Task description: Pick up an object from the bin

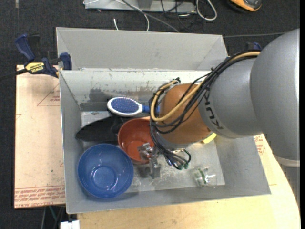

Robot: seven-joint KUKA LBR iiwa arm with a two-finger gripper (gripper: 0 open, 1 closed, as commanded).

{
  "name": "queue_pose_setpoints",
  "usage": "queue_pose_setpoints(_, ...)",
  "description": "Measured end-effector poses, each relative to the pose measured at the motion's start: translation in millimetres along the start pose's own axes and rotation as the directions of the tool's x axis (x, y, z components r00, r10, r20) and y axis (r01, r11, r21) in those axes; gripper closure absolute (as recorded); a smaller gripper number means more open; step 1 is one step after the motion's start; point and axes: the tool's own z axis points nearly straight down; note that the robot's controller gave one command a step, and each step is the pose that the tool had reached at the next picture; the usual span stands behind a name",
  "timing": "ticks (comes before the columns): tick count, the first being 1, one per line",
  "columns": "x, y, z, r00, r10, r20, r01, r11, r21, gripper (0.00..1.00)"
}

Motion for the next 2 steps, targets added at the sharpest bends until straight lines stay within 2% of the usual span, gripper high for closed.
queue_pose_setpoints(2,-1.8,-0.5,9.7,1.000,0.004,0.001,-0.004,1.000,0.002,1.00)
